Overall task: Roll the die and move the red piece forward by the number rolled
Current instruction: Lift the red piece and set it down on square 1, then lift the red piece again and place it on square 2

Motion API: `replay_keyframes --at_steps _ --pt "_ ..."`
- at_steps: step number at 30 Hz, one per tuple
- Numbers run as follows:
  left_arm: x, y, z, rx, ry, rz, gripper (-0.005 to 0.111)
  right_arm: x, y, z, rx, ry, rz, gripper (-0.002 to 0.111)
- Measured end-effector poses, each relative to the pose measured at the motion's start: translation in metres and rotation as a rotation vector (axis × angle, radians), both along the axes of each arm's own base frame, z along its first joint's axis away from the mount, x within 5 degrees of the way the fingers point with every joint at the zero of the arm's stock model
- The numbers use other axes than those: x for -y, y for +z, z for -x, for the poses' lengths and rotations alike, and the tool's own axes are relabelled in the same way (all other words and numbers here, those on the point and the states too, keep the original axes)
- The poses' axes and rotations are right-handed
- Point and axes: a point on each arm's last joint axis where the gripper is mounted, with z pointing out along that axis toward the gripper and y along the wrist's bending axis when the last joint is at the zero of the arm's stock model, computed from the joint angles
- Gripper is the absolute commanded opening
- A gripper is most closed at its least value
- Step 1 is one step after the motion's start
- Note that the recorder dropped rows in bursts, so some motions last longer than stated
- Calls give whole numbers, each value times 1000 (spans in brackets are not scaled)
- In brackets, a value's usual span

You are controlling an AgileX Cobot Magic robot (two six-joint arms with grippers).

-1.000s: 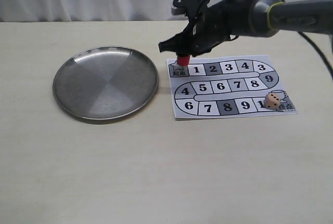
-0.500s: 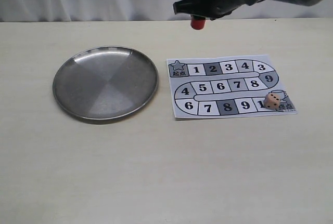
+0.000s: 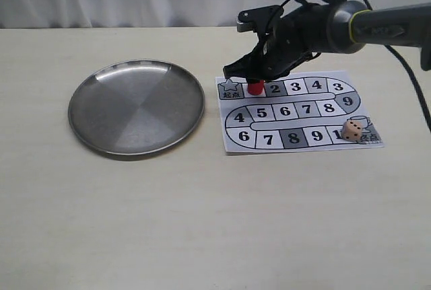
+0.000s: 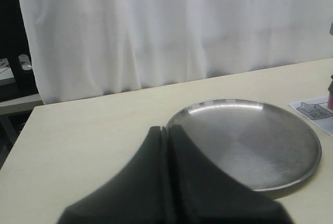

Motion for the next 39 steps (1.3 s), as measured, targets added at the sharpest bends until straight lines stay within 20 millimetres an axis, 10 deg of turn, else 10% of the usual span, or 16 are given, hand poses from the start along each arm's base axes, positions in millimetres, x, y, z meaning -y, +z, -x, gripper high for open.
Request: replay_keyframes --at_steps 16,27,30,36,39 --pt "0 0 0 0 0 0 0 2 8 3 -13 -12 3 5" --pt "0 0 0 0 0 0 0 19 134 22 226 -18 -32 5" --pt "0 0 0 0 0 0 0 30 123 16 201 -46 -22 5" --pt "0 0 0 0 0 0 0 41 22 1 -16 -98 35 5" --pt "0 0 0 0 0 0 0 40 2 -2 -41 -92 41 5"
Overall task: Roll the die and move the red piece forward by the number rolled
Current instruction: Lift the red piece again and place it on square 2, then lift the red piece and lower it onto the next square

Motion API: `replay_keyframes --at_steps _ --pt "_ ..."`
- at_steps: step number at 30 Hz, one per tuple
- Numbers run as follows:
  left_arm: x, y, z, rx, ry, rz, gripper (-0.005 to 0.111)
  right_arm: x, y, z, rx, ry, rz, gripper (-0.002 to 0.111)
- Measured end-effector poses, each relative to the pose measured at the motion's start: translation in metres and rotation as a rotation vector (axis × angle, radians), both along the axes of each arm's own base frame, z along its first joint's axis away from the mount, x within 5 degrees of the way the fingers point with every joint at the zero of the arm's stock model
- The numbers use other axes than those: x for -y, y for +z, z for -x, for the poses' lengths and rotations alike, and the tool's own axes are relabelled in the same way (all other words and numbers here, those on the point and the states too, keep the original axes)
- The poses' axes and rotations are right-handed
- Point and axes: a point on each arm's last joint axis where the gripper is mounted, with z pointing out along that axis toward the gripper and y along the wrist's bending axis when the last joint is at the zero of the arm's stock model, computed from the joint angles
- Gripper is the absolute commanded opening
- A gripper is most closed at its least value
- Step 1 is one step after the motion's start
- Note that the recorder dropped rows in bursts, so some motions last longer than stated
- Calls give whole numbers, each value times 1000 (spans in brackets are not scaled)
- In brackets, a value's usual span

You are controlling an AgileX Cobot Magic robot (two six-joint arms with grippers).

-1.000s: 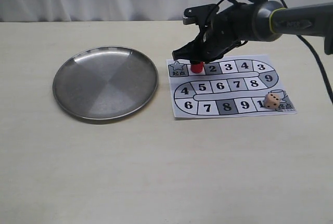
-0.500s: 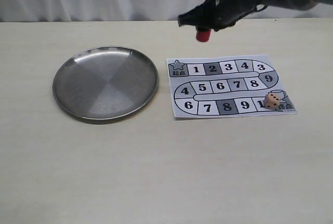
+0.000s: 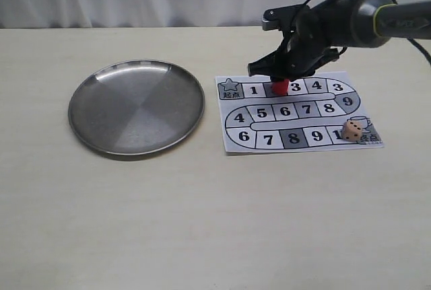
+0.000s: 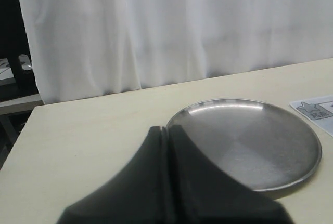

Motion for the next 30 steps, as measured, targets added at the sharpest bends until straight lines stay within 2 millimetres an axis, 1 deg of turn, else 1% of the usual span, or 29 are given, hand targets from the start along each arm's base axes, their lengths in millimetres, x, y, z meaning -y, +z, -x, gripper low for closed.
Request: replay_keyframes --at_steps 14,16,19,22,27,30 --pt "0 0 0 0 0 0 0 0 0 -1 7 -4 -8 5" --pt "0 0 0 0 0 0 0 0 2 -1 8 -10 -10 5" --pt "0 0 0 0 0 0 0 1 14 2 9 -20 -8 5" --pt "0 0 0 0 0 0 0 2 41 5 57 -25 -22 5" --pt "0 0 0 0 0 0 0 5 110 17 213 -20 -69 5" --pt "0 0 0 0 0 0 0 7 139 23 293 -14 -93 5"
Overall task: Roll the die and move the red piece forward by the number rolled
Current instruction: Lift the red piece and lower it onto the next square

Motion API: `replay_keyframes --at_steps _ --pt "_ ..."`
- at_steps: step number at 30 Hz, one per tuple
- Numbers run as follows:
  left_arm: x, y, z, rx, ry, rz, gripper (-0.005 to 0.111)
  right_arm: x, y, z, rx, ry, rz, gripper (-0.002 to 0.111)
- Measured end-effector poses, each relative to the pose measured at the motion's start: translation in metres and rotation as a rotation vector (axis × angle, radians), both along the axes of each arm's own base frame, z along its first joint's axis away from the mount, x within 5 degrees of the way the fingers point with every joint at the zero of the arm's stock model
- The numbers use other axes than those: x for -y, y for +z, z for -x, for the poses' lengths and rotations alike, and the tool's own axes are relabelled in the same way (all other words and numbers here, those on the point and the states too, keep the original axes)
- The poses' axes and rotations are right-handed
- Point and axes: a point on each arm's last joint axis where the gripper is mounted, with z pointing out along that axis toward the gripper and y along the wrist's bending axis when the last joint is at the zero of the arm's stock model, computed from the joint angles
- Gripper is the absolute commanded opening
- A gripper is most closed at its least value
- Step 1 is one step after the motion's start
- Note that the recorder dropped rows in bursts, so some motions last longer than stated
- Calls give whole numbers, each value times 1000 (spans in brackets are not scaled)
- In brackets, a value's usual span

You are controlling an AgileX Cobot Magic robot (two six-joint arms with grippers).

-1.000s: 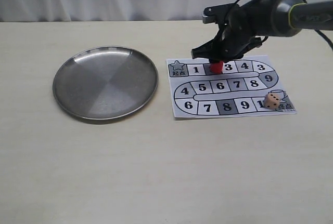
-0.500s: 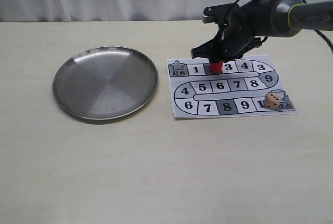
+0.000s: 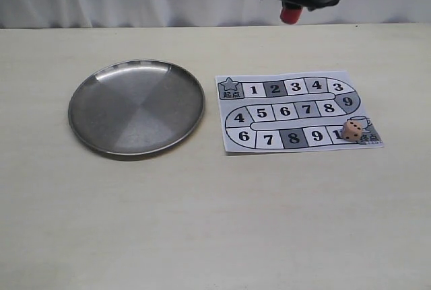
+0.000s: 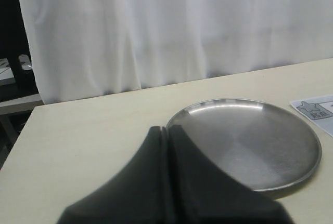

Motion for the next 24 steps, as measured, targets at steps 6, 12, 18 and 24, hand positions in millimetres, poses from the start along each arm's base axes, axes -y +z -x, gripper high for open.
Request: replay_keyframes --at_steps 6,12,18,24 --pt "0 0 0 0 0 0 0 12 2 -3 9 -27 -3 5" --pt "0 0 0 0 0 0 0 18 -57 -19 -132 -53 34 5" --pt "0 0 0 0 0 0 0 20 -128 -27 -284 -61 72 5" --pt "0 0 0 0 0 0 0 19 -140 -29 -292 -56 75 5"
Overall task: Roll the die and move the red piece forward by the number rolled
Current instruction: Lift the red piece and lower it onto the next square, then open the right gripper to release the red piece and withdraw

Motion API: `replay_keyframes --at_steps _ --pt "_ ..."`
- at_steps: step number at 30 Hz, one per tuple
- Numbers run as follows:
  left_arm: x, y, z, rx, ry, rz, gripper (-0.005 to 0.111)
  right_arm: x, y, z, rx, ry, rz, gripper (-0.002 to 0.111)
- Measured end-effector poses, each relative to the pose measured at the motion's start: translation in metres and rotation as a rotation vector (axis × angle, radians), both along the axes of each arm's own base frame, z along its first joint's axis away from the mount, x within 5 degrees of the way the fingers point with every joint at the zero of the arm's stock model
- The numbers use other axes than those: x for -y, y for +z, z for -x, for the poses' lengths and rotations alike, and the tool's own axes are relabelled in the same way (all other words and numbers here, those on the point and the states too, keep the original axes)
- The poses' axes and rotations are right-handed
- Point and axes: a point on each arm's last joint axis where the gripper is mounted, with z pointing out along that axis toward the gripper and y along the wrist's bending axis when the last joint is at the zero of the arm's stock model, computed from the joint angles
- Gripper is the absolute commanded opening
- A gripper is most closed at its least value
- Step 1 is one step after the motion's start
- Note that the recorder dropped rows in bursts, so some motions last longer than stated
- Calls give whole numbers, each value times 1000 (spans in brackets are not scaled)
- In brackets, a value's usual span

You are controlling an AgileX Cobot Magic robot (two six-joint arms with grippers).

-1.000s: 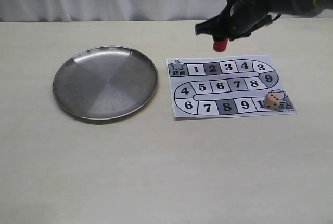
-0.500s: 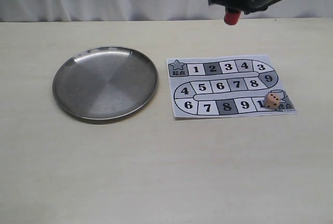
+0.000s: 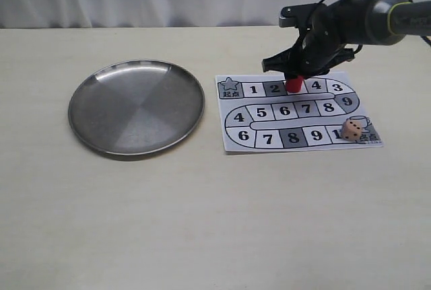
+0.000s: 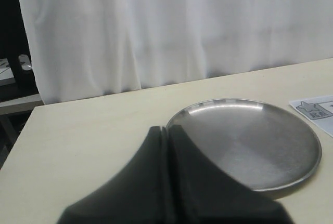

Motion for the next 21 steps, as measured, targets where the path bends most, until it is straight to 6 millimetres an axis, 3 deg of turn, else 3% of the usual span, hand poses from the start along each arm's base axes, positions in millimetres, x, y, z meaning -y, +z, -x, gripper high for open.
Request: replay_keyframes --at_steps 17,21 --pt "0 0 0 0 0 0 0 2 -1 -1 7 -68 -20 5" --pt "0 0 0 0 0 0 0 7 -1 0 7 -128 13 13"
